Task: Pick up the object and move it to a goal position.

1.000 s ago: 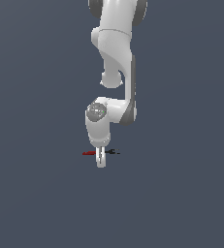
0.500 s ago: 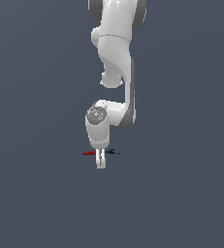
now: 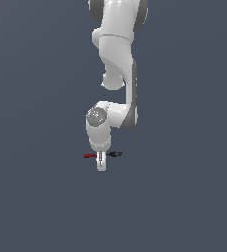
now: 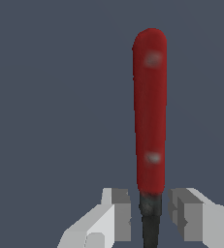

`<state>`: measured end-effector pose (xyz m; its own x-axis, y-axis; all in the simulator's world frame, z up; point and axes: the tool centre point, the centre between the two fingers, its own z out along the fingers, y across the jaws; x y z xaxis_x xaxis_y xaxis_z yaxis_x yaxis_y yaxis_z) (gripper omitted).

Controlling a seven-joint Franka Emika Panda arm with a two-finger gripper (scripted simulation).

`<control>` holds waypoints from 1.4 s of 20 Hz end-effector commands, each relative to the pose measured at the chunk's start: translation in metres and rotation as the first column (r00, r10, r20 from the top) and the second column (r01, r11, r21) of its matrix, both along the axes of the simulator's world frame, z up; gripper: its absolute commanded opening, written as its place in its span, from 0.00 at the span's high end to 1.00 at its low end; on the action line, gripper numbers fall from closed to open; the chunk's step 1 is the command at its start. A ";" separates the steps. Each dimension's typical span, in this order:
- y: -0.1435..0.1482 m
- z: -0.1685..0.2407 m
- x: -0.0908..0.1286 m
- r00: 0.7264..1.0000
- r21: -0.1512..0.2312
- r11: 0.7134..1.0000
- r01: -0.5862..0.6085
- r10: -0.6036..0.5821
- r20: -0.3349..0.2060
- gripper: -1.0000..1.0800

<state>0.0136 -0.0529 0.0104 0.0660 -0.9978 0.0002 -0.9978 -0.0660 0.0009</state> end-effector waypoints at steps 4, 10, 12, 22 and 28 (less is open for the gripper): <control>-0.006 0.013 0.000 1.000 0.000 1.000 0.001 -0.001 0.001 1.00; -0.021 0.050 -0.001 1.000 0.001 1.000 0.001 -0.001 0.001 1.00; -0.028 0.068 -0.001 1.000 0.001 1.000 0.001 -0.001 0.001 1.00; -0.073 0.177 -0.003 1.000 0.001 1.000 0.003 -0.003 0.000 1.00; -0.101 0.246 -0.003 1.000 -0.001 1.000 0.003 -0.003 0.000 1.00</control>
<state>0.0107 -0.1470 0.2387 0.0629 -0.9980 0.0002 -0.9980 -0.0629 0.0005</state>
